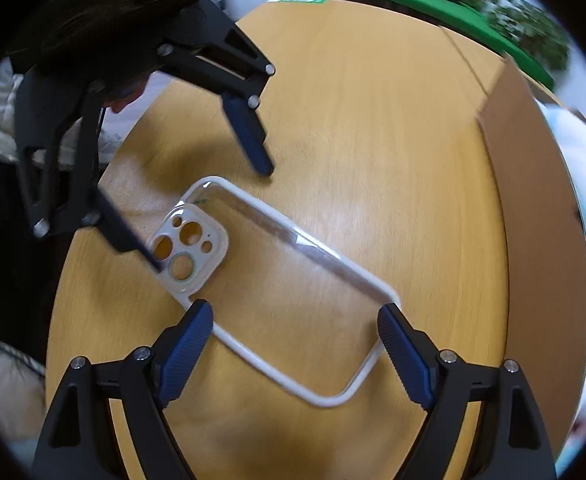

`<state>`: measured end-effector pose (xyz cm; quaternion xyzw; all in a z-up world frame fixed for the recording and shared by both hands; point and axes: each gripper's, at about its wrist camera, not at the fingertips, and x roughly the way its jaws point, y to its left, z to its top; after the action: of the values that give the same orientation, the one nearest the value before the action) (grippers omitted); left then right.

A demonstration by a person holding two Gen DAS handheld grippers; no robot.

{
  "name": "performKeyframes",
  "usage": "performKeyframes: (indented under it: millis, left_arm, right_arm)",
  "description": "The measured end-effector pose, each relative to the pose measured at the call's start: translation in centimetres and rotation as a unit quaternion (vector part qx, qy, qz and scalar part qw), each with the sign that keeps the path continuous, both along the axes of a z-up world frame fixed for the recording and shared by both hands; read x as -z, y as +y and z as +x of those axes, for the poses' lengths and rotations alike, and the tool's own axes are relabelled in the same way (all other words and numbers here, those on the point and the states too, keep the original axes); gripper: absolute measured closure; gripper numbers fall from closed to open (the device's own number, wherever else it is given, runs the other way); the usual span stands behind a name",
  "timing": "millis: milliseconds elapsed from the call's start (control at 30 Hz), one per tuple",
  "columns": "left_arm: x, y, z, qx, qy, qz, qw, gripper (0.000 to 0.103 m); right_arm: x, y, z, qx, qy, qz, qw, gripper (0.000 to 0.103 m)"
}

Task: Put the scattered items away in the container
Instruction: 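Close both grippers on the phone case's sides and lift it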

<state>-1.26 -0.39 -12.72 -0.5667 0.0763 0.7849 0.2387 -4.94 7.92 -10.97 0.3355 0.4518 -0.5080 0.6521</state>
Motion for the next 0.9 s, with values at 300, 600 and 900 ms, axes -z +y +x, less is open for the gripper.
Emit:
performKeyframes:
  millis: [300,600,900]
  left_arm:
    - [-2.5,1.2,0.7,0.053,-0.014,0.068,0.9962,0.016]
    - [-2.4,2.5,1.9,0.023,-0.009,0.02,0.9995,0.017]
    - [-2.8,1.7,0.9,0.03,-0.001,-0.036,0.9989,0.018]
  right_arm:
    - [-1.1,2.4,1.8,-0.024,0.045,0.027,0.998,0.006]
    - [-0.4,-4.1,0.1,-0.136,0.047,0.068,0.987,0.006]
    - [1.6,-2.5,-1.0,-0.14,0.021,0.073,0.987,0.001]
